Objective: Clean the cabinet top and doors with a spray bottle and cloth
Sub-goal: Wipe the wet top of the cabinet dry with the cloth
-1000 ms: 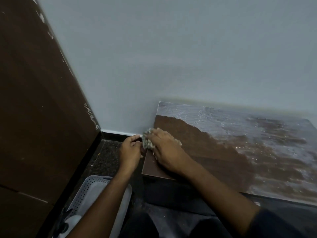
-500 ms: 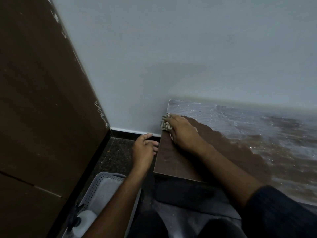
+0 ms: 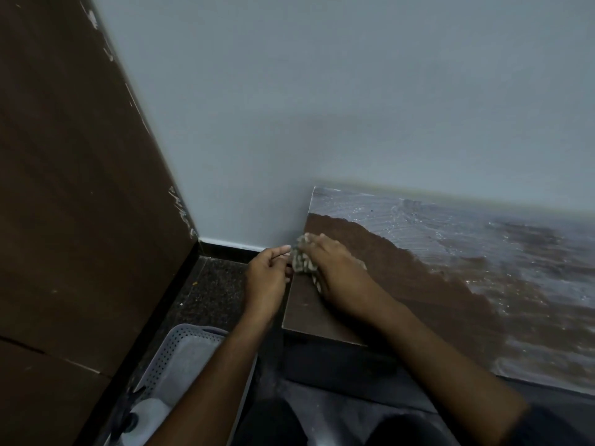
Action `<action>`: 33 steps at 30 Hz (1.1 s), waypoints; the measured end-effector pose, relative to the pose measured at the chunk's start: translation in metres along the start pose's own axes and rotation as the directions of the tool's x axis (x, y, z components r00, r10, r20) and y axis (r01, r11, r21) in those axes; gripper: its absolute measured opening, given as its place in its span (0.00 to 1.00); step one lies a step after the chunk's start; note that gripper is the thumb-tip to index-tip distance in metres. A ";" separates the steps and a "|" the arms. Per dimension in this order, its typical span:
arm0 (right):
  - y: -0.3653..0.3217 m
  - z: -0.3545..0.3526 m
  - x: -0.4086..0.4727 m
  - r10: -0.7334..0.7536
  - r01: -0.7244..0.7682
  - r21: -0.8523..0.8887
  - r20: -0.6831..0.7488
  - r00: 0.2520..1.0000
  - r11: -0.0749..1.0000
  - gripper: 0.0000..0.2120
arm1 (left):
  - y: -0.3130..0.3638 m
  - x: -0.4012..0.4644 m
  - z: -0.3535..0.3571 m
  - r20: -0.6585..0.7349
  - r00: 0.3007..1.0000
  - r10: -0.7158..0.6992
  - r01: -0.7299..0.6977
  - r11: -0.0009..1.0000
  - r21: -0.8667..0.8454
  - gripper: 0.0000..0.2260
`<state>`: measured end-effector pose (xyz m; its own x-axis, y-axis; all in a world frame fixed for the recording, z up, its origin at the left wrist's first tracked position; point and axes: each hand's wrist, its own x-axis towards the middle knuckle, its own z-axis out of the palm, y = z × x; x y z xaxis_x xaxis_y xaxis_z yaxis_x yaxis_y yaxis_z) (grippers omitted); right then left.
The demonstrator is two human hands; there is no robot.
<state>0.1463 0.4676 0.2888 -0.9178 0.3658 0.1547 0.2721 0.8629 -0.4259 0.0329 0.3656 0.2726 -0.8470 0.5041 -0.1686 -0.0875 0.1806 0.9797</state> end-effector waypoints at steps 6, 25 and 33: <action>0.000 0.004 0.041 0.005 -0.010 -0.042 -0.119 0.993 0.999 0.18 | 0.012 0.012 0.012 -0.006 0.997 0.081 -0.079 0.988 0.132 0.11; 0.016 -0.004 0.053 0.064 -0.064 0.012 -0.063 0.996 0.998 0.25 | 0.010 0.019 0.011 0.016 0.998 0.062 -0.063 0.997 0.051 0.18; 0.034 -0.032 -0.018 0.093 -0.094 -0.001 -0.073 0.993 0.996 0.27 | 0.009 0.018 -0.003 0.075 0.996 0.052 -0.059 0.994 0.089 0.13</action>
<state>0.1810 0.5017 0.3003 -0.8647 0.4692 0.1792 0.3572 0.8253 -0.4374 0.0155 0.3734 0.2791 -0.8089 0.5745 -0.1250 0.0096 0.2255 0.9742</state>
